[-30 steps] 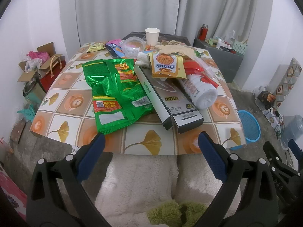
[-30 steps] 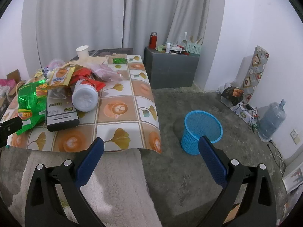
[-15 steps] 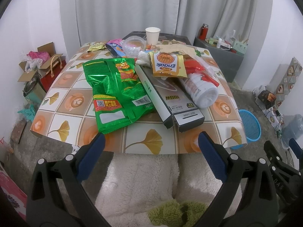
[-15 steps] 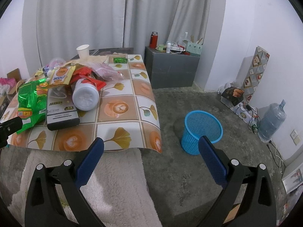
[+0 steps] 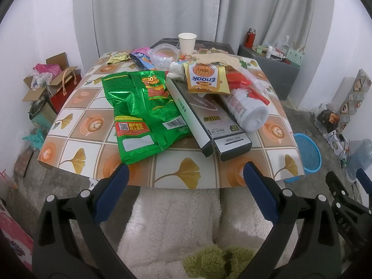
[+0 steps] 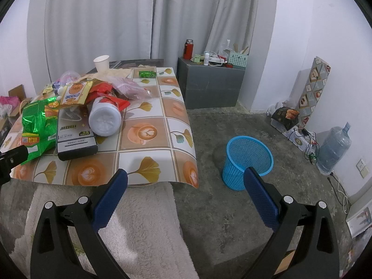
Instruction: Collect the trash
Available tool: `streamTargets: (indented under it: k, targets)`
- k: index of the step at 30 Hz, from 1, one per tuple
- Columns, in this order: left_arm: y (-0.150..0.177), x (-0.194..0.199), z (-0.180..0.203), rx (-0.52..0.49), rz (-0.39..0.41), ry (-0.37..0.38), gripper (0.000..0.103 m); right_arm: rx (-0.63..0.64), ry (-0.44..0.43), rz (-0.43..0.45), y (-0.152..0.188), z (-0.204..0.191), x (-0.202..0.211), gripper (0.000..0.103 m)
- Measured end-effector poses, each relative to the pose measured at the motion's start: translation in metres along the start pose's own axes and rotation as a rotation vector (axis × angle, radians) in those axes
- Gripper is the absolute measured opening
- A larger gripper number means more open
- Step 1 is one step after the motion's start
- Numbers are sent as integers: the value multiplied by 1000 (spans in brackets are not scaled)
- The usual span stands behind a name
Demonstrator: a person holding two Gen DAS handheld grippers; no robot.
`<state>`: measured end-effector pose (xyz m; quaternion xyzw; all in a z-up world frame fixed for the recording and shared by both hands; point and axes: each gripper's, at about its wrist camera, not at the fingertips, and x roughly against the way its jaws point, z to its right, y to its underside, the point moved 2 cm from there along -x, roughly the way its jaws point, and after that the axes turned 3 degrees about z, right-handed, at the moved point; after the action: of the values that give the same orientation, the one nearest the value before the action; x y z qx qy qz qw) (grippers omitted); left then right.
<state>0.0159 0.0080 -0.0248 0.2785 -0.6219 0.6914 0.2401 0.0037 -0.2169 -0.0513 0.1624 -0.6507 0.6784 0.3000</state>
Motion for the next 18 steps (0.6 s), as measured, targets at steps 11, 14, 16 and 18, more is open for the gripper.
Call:
streamTargets:
  k: [11, 14, 16, 18]
  targets:
    - [1, -1, -1, -3, -1, -2, 94, 0, 0, 0, 0, 0, 0, 97]
    - [2, -2, -2, -6, -4, -1, 94, -2, 2, 0, 0, 0, 0, 97]
    - [5, -2, -2, -10, -4, -1, 94, 0, 3, 1, 0, 0, 0, 97]
    - [6, -2, -3, -10, -5, 0, 94, 0, 3, 2, 0, 0, 0, 97]
